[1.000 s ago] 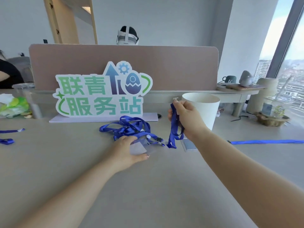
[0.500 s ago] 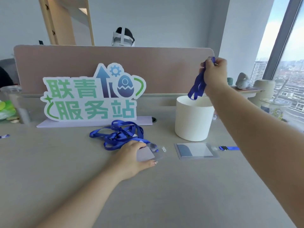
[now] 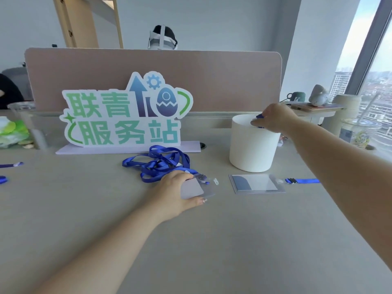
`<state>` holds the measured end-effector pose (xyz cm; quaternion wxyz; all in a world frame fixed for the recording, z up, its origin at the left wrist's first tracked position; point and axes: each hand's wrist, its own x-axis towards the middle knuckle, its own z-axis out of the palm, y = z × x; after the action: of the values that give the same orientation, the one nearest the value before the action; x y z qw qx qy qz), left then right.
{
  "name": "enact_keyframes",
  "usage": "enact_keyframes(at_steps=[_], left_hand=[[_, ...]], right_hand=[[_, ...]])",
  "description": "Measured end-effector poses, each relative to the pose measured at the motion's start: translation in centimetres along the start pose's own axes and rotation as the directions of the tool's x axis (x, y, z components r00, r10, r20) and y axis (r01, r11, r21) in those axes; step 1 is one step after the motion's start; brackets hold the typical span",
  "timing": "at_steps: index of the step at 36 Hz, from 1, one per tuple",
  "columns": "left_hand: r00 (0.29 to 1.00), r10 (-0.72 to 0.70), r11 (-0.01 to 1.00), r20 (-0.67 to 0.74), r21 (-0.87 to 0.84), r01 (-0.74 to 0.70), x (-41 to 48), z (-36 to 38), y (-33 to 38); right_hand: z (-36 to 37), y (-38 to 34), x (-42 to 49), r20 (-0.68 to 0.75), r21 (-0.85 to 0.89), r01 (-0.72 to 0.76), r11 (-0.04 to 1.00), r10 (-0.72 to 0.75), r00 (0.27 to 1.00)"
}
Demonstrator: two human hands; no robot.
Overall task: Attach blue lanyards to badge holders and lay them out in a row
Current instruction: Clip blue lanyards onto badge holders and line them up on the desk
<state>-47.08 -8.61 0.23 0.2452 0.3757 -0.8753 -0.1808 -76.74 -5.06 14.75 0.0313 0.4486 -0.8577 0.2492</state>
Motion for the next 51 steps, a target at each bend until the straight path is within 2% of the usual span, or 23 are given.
enact_keyframes(at_steps=[3, 8, 12, 16, 19, 22, 23, 25, 28, 34, 40, 42, 44, 46, 47, 49, 51], left_hand=[[1.0, -0.019, 0.999, 0.012, -0.04, 0.02, -0.8, -0.8, 0.1], [0.999, -0.041, 0.995, 0.016, -0.092, 0.042, -3.3, -2.6, -0.2], [0.997, -0.077, 0.993, -0.008, -0.09, 0.076, -5.3, -3.7, -1.2], [0.993, -0.117, 0.984, -0.022, -0.136, 0.113, -6.7, -4.5, -1.8], [0.99, -0.137, 0.979, -0.027, -0.155, 0.131, -7.2, -4.8, -2.0], [0.991, -0.134, 0.984, 0.0, -0.116, 0.133, -7.5, -5.4, -2.0], [0.992, -0.126, 0.988, 0.011, -0.09, 0.127, -7.5, -5.6, -2.0], [0.992, -0.123, 0.992, 0.019, -0.034, 0.123, -7.7, -6.1, -2.0], [0.99, -0.144, 0.989, 0.004, -0.025, 0.144, -8.3, -6.2, -2.5], [0.993, -0.115, 0.993, -0.034, -0.03, 0.114, -9.2, -5.4, -3.4], [0.991, -0.134, 0.987, -0.012, -0.095, 0.132, -8.6, -5.4, -3.4], [0.99, -0.143, 0.983, -0.008, -0.118, 0.141, -8.3, -5.5, -3.3], [0.989, -0.146, 0.981, -0.008, -0.128, 0.143, -8.2, -5.7, -3.2], [0.99, -0.143, 0.983, -0.009, -0.12, 0.141, -8.4, -5.8, -3.3], [0.99, -0.141, 0.984, -0.008, -0.11, 0.139, -8.5, -5.9, -3.4], [0.99, -0.138, 0.986, -0.009, -0.097, 0.136, -8.9, -6.1, -3.6], [0.99, -0.138, 0.987, -0.016, -0.091, 0.135, -9.3, -6.3, -3.6]], right_hand=[[-0.2, 0.2, -0.4, -0.019, -0.019, -0.038, 0.999, 0.038, 0.999], [-0.7, -0.4, -1.5, -0.054, 0.058, -0.113, 0.992, 0.116, 0.992], [0.0, 0.3, -2.3, -0.03, 0.012, -0.206, 0.979, 0.206, 0.978], [0.3, 0.7, -3.8, -0.073, 0.078, -0.274, 0.959, 0.279, 0.957], [0.5, -0.3, -5.6, -0.256, 0.068, -0.194, 0.979, 0.205, 0.945], [2.1, -1.5, -8.1, -0.371, 0.11, 0.011, 0.994, 0.031, 0.928], [3.1, -1.9, -8.8, -0.346, 0.087, 0.071, 0.994, -0.037, 0.937], [5.4, -2.3, -10.0, -0.24, 0.001, 0.102, 0.995, -0.098, 0.966], [7.4, -2.0, -10.3, -0.143, 0.034, 0.05, 0.998, -0.045, 0.989], [6.8, -1.3, -8.8, -0.196, 0.288, 0.072, 0.955, -0.015, 0.981], [6.7, -0.9, -9.6, -0.245, 0.291, 0.159, 0.944, -0.087, 0.966], [7.1, -1.3, -10.4, -0.169, 0.296, 0.181, 0.938, -0.135, 0.976], [8.3, -2.0, -11.6, 0.03, 0.306, 0.204, 0.93, -0.224, 0.974], [10.1, -2.9, -13.0, 0.245, 0.242, 0.212, 0.947, -0.271, 0.931], [11.1, -3.3, -13.5, 0.287, 0.172, 0.233, 0.957, -0.275, 0.918], [12.6, -4.1, -13.7, 0.252, 0.04, 0.284, 0.958, -0.285, 0.925], [13.2, -4.8, -13.6, 0.188, 0.006, 0.301, 0.954, -0.297, 0.936]])
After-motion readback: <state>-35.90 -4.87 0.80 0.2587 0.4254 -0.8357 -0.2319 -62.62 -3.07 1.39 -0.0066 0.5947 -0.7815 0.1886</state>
